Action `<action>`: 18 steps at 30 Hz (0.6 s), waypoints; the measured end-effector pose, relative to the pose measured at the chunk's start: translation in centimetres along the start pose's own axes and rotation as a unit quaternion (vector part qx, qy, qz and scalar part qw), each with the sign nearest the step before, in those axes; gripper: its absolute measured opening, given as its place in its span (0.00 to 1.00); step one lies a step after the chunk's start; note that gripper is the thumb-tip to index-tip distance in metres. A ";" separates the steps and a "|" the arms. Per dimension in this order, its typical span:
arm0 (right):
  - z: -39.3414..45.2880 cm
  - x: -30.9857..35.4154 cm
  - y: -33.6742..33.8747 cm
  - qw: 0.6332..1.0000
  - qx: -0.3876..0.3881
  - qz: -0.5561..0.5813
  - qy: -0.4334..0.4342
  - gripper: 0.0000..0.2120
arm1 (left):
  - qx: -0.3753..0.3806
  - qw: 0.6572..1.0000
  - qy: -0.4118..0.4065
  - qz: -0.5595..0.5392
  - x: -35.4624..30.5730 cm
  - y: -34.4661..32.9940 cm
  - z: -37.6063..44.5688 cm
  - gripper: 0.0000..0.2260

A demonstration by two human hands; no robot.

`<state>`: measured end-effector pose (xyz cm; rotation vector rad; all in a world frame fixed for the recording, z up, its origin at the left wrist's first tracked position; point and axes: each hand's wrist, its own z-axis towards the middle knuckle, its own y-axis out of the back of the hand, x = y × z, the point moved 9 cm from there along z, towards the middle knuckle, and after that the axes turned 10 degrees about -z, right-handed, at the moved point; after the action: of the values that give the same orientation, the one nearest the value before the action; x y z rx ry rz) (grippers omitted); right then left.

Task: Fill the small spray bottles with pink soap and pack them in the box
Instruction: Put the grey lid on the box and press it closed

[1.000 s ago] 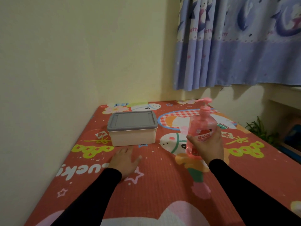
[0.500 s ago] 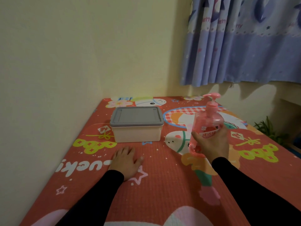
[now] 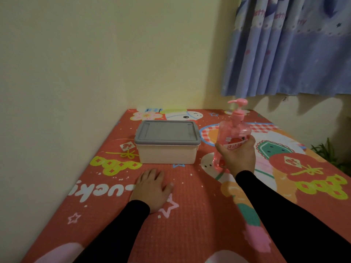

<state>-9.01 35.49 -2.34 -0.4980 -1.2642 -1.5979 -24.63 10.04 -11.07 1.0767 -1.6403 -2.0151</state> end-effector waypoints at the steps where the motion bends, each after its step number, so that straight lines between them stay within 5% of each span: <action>1: 0.2 0.2 -0.3 1.000 0.002 -0.002 0.001 0.45 | -0.001 1.000 -0.001 -0.001 -0.1 0.0 0.0 0.30; 18: 3.6 1.8 -5.8 1.000 0.005 -0.003 0.020 0.50 | -0.015 1.000 -0.004 -0.002 0.1 -0.1 0.1 0.30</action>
<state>-15.69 37.72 -2.37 -0.4550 -1.2441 -1.5978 -24.76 10.03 -11.18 1.0625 -1.6082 -2.0422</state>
